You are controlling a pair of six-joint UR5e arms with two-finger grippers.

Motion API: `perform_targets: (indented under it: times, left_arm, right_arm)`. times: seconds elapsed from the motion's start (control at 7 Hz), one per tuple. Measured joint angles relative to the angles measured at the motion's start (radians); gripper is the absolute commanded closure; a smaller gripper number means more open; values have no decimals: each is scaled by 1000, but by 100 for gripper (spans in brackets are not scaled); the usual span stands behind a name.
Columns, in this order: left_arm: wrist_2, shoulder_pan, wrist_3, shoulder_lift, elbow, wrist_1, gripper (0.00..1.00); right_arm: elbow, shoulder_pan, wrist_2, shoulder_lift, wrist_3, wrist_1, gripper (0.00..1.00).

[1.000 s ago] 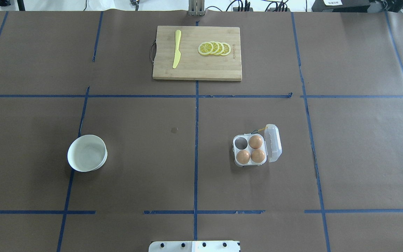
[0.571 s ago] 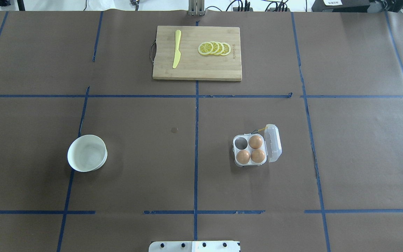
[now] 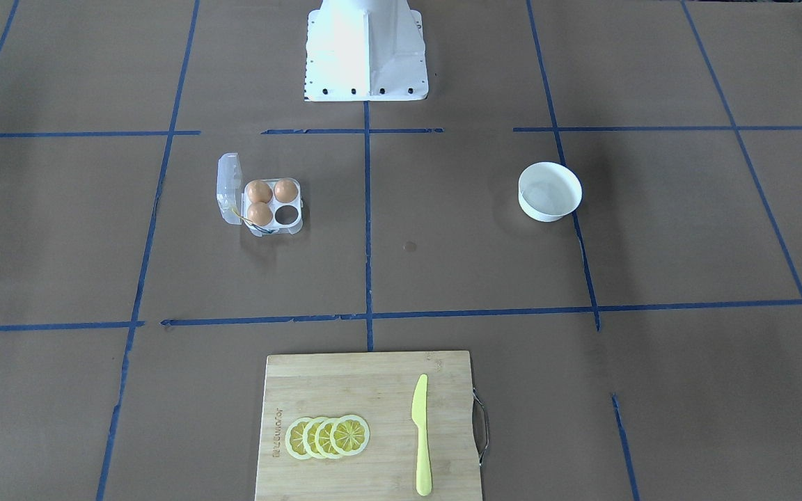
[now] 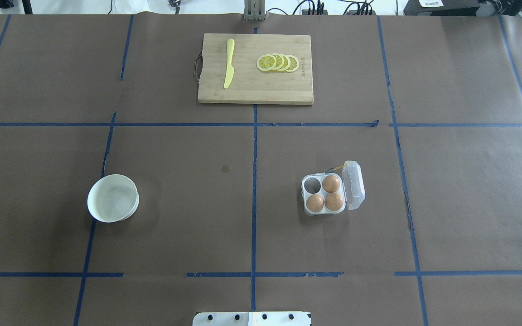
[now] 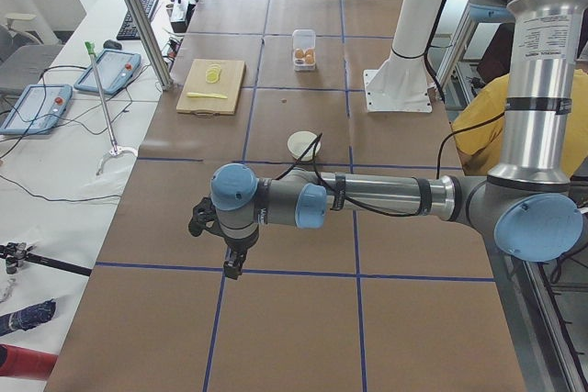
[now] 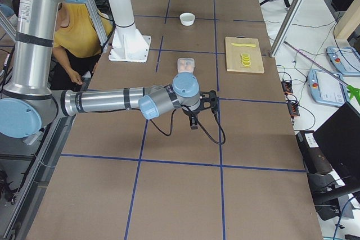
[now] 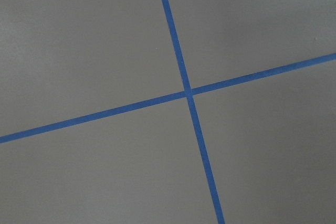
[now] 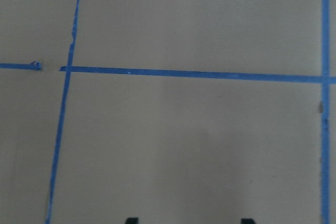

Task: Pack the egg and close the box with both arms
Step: 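Move the right gripper in toward the egg box lid, then push the clear lid down over the eggs with the right gripper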

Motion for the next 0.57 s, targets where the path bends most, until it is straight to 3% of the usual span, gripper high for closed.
perform_targets:
  times: [0.29,0.57]
  left_arm:
    - [-1,1,0,-1,-1,-1,0]
    - [-2,1,1,-2,-2,-2,0]
  right_arm:
    - [4,-158,-17,6,309,194,100]
    - [5,-292,-69,63,481,270,100]
